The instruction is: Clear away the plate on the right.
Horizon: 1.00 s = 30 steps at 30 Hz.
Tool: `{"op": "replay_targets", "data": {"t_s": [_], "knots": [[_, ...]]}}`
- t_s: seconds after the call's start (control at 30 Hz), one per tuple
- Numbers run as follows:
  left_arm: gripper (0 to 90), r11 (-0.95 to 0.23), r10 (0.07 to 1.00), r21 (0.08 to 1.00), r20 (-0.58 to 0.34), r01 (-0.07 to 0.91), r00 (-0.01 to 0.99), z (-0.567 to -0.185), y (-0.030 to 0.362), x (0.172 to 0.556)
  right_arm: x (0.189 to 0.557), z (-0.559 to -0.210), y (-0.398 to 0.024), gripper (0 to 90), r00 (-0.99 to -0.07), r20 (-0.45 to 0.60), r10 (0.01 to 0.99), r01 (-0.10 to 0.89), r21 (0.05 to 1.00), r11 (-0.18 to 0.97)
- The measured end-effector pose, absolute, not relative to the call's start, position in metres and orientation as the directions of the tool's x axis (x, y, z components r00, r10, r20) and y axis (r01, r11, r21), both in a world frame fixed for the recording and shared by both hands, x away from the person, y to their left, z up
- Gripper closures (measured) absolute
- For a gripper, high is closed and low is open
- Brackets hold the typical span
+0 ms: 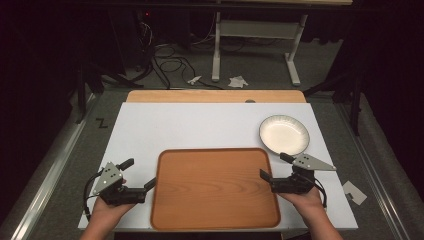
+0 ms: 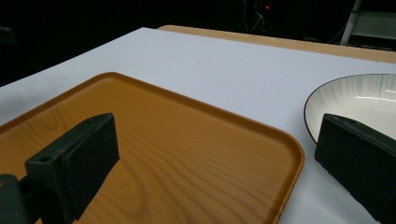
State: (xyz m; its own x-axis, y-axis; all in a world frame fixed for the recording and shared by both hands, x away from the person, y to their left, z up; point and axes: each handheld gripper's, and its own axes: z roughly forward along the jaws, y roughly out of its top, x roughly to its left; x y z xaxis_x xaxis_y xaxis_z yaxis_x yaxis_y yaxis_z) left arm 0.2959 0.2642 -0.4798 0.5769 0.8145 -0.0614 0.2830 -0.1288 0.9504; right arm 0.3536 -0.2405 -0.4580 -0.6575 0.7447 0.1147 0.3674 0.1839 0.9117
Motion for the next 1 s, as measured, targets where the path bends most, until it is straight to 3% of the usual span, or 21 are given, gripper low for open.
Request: {"op": "replay_targets", "data": {"t_s": [1.0], "knots": [[0.3, -0.131, 0.807, 0.949, -0.066, 0.286, 0.587, -0.481, 0.264, 0.297, 0.367, -0.466, -0.271, 0.3, -0.559, 0.159, 0.814, 0.438, 0.89, 0.126]]}}
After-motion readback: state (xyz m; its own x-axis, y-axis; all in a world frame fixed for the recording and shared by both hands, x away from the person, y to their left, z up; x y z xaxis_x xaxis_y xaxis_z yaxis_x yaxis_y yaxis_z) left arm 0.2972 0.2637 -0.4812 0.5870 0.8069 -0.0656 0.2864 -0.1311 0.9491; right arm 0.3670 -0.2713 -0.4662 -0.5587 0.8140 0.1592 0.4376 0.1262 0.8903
